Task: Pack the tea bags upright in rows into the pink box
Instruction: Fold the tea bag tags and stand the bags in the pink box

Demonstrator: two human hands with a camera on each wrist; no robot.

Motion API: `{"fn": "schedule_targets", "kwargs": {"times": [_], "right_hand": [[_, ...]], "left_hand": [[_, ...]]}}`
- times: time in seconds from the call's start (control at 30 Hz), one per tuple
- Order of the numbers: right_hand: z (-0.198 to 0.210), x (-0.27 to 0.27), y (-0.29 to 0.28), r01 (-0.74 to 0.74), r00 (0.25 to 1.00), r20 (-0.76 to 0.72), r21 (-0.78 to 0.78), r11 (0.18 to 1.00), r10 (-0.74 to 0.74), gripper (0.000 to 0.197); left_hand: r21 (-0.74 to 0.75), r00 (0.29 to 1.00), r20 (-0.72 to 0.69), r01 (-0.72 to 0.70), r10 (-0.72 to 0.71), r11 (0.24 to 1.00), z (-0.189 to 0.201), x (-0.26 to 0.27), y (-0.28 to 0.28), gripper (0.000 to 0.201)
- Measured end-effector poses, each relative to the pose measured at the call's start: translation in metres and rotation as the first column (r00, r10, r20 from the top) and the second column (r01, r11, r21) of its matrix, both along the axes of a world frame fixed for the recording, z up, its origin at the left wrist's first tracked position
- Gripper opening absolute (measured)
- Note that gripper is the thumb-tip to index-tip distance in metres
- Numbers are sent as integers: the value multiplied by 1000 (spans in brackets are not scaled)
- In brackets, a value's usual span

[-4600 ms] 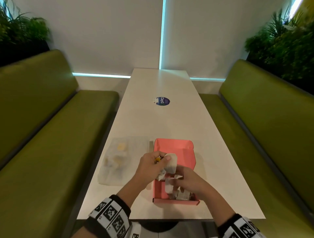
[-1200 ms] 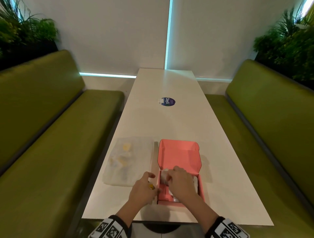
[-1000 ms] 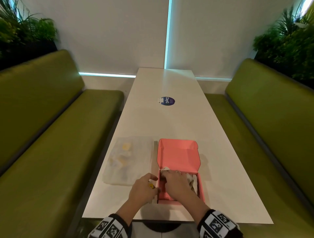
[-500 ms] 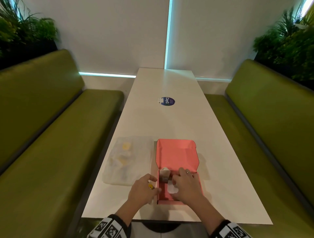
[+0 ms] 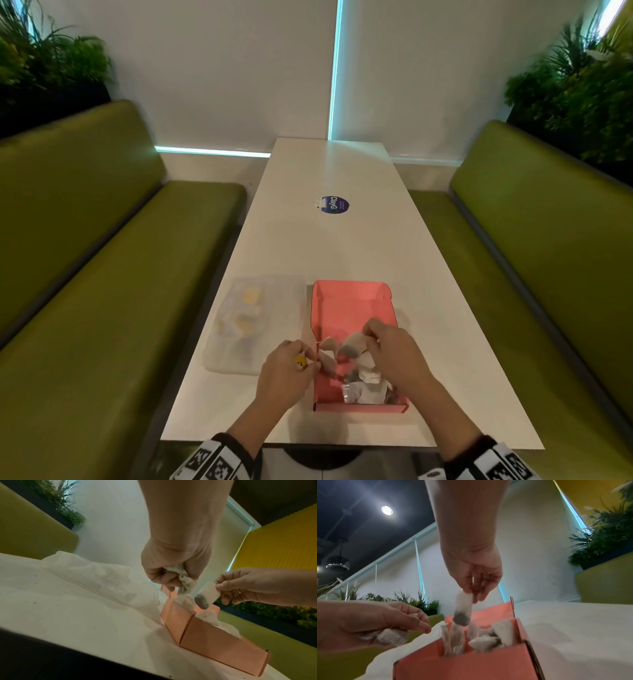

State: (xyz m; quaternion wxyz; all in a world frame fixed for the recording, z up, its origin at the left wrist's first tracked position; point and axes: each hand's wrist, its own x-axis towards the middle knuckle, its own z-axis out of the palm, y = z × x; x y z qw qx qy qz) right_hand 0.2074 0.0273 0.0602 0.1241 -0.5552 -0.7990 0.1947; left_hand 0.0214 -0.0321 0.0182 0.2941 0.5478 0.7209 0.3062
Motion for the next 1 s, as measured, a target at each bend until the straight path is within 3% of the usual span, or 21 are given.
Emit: {"fn": "schedule_targets", "kwargs": {"times": [0.07, 0.17, 0.27, 0.37, 0.53, 0.67, 0.87, 1.0], "right_hand": [[9, 3, 0, -72, 996, -65, -143, 987, 63, 10], [20, 7, 0, -135, 989, -90, -243, 961, 117, 13], [23, 9, 2, -138, 988, -105, -221, 965, 117, 14], [22, 6, 4, -156, 986, -101, -234, 960, 136, 14], [6, -5, -3, -244, 969, -52, -303, 921, 240, 20], [-9, -13, -3, -253, 966, -28, -297, 921, 256, 10], [-20, -27, 2, -166, 985, 4, -229, 959, 171, 11], [-26, -32, 6, -120, 992, 21, -203, 972, 126, 16]], "left_hand": [[97, 1000, 12, 22, -23, 995, 4, 1, 1, 27], [146, 995, 46, 85, -93, 986, 7, 3, 2, 13], [106, 991, 5, 132, -134, 986, 6, 3, 2, 8], [83, 978, -138, 171, -158, 982, 0, 4, 4, 2], [43, 909, -354, 253, -222, 967, -4, 2, 20, 29], [-2, 853, -467, 262, -232, 965, 0, 6, 30, 21], [16, 845, -514, 182, -148, 983, 0, 12, 38, 24], [89, 885, -451, 177, -119, 980, -3, 9, 36, 28]]}}
